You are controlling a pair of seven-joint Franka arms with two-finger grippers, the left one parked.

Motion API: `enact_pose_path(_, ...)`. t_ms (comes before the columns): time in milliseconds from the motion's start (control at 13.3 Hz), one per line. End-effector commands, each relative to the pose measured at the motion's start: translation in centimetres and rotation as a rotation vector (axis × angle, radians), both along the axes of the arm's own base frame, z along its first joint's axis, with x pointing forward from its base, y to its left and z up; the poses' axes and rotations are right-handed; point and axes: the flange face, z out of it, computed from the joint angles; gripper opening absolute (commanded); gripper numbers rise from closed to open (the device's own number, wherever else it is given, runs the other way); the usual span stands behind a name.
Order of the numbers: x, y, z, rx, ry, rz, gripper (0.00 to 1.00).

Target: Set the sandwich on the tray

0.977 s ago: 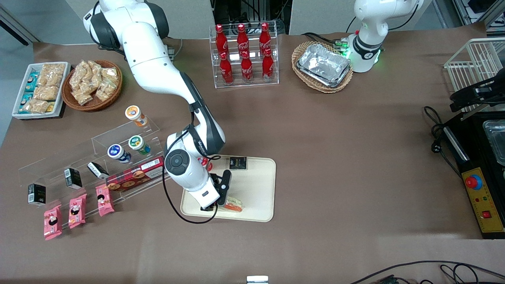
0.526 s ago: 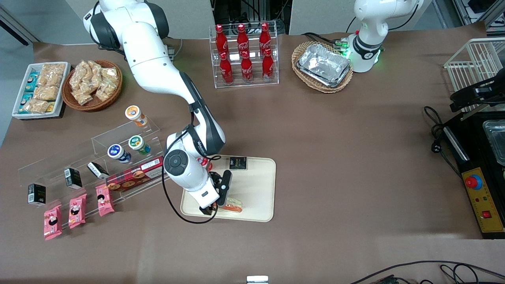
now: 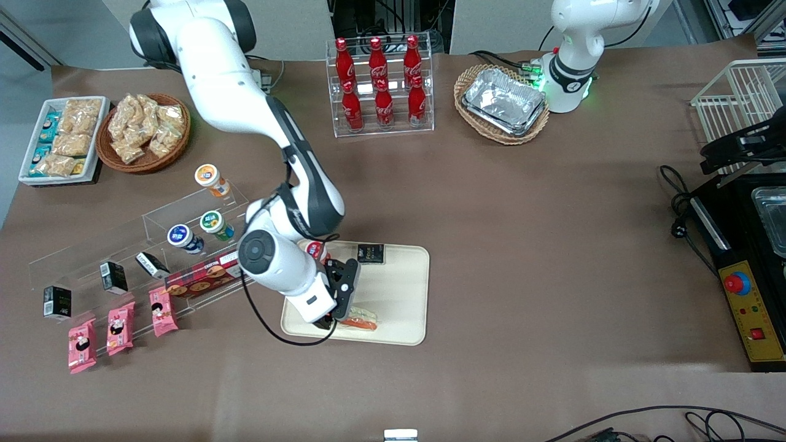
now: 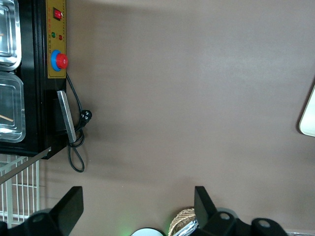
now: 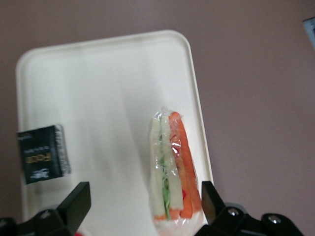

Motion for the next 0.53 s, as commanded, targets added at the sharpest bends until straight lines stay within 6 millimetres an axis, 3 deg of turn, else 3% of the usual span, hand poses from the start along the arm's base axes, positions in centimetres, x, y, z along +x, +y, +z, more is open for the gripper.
enact_pose_path(0, -1.4, -1.4, 8.2, 0.077, 0.105, -0.122, 1.00)
enact_pose_path(75, -1.7, -2.4, 9.9, 0.067, 0.144, -0.172, 1.00)
enact_pose_path(451, -4.6, -10.3, 22.3, -0.005, 0.231, -0.464, 1.00)
